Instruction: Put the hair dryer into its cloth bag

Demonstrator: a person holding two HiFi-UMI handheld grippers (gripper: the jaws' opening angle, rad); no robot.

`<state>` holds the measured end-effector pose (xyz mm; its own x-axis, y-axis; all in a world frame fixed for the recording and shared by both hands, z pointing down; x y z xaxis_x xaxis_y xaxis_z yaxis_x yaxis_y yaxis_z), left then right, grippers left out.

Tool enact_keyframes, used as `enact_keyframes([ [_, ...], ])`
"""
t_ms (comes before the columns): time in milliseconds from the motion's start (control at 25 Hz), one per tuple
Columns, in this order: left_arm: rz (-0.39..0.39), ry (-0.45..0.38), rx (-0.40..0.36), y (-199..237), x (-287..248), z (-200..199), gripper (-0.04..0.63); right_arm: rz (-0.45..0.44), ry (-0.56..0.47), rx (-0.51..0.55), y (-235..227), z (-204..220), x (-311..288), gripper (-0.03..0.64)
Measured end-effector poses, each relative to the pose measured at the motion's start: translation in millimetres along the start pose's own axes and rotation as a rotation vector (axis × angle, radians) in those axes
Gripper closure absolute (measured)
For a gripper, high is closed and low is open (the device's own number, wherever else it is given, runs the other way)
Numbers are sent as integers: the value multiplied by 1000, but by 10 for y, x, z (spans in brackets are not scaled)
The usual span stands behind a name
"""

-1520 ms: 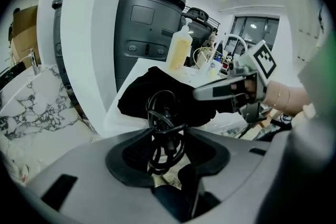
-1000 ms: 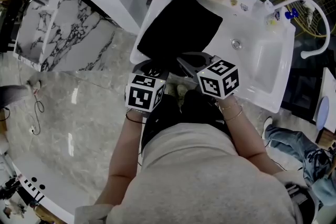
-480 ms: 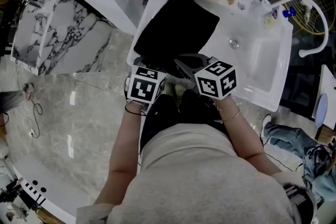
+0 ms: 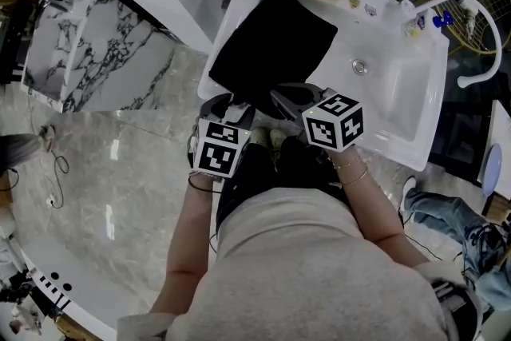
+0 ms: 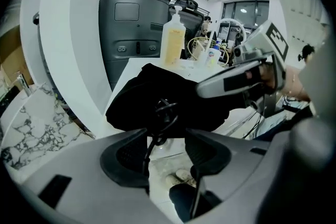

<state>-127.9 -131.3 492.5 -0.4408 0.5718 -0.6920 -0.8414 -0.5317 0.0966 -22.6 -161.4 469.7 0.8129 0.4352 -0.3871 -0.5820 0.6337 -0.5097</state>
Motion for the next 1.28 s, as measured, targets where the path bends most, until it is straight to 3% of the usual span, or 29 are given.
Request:
enact_keyframes([
  [200, -103, 31, -118, 79, -23, 144, 403, -5, -4, 1, 13, -10, 3, 606],
  [240, -108, 28, -123, 89, -25, 144, 444, -5, -5, 1, 15, -13, 4, 606],
  [280, -109, 26, -121, 99, -28, 137, 488, -5, -6, 2, 15, -16, 5, 606],
  [480, -70, 12, -104, 98, -6, 50, 516, -9, -15, 6, 16, -42, 7, 606],
  [680, -28, -20, -72, 88, -36, -37, 522, -24, -26, -4, 29, -54, 11, 606],
  [880, -10, 27, -85, 94, -149, -87, 523, -42, -24, -6, 48, -65, -10, 606],
  [1080, 7, 50, -41, 145, -151, -138, 522, -57, -11, -11, 68, -56, -48, 606],
  [1280, 35, 10, -7, 119, -133, -280, 523, -51, -23, -19, 53, -94, -59, 606],
])
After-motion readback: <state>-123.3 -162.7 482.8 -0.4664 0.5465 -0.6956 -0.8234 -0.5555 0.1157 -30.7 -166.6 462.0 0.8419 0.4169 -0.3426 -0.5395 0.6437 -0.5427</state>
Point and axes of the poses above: the fingertips, and each gripper's own axes: x backward along the fingers, y to its left, z out of its underside, the point moved 4 cm from there along x, backward along the fingers, and after that the axes turned 9 degrees about -y, right-handed, at the moved point
